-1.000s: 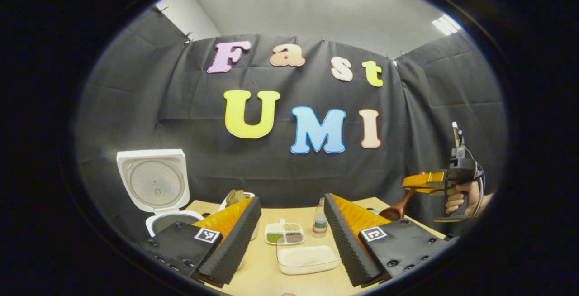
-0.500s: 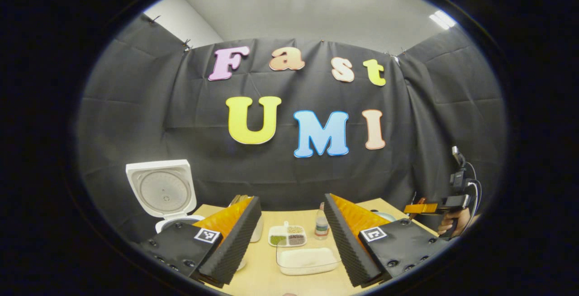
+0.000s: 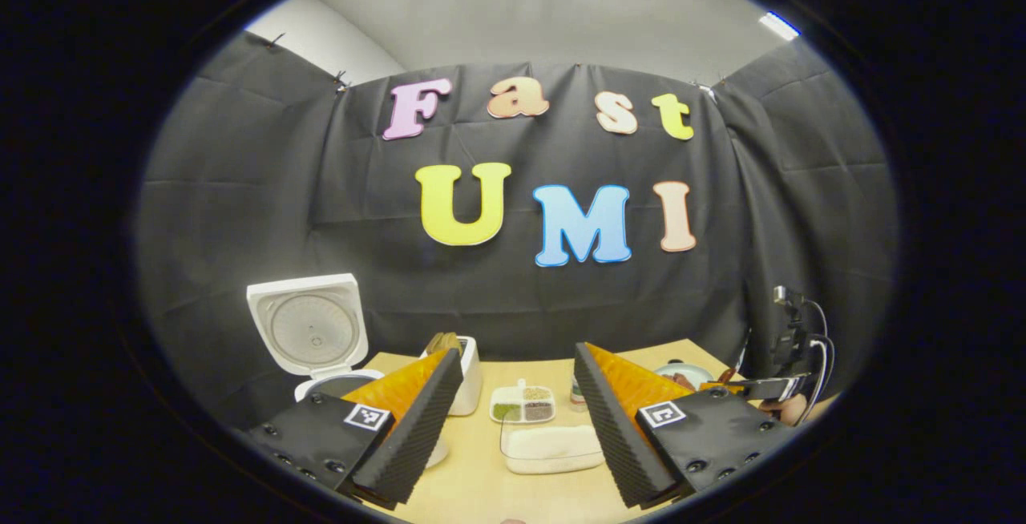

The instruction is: Close the left gripper, press the button to open the rice cooker; take a wooden spoon from the chopstick holder with the right hand, scoop a spoonful of rice and pour it into the rice cooker, then put the wooden spoon back into the chopstick holder.

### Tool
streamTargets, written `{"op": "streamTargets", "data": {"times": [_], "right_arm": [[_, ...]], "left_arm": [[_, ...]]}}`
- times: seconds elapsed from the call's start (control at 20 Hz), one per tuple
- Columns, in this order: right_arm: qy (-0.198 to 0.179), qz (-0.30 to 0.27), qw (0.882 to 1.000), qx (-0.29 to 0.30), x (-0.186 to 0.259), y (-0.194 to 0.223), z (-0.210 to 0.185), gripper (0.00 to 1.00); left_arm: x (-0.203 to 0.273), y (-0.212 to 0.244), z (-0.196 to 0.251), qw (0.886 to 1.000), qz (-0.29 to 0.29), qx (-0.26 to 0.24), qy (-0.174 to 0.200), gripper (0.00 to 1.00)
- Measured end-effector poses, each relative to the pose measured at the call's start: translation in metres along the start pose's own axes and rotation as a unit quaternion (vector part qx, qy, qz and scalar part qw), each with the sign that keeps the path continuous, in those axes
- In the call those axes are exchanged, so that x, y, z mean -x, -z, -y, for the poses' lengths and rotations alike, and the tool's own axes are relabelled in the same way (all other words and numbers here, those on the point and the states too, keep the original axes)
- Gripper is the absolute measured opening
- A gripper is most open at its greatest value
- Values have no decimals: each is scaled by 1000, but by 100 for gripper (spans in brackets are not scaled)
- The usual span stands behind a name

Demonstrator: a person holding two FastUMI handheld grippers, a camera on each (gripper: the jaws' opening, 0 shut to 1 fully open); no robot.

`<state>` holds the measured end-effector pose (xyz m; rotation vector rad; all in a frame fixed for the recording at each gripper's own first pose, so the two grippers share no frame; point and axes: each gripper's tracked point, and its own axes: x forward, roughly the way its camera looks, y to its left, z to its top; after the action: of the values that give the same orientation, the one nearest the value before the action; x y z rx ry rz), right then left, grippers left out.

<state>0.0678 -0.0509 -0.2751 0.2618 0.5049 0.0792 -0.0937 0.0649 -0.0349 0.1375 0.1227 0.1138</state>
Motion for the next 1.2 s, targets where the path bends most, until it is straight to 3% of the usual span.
{"op": "streamTargets", "data": {"times": [0.3, 0.4, 0.5, 0.6, 0.85, 1.2], "right_arm": [[24, 16, 1000, 4, -5, 13, 15, 9], [24, 26, 999, 24, 9, 9, 22, 20], [64, 44, 995, 59, 15, 2, 48, 44], [86, 70, 991, 75, 37, -15, 56, 100], [90, 156, 976, 120, 104, -85, 36, 99], [41, 209, 968, 130, 154, -148, -25, 98]], "left_arm": [[1, 4, -4, 1000, -5, 2, -3, 96], [-2, 4, -1, 1000, -3, 4, 6, 96], [-7, 5, 5, 1000, -3, 7, 17, 96], [-14, 6, 11, 1000, -2, 13, 28, 96], [-27, 4, 32, 998, 1, 20, 56, 96], [-35, -4, 26, 998, 9, 19, 59, 96]]}}
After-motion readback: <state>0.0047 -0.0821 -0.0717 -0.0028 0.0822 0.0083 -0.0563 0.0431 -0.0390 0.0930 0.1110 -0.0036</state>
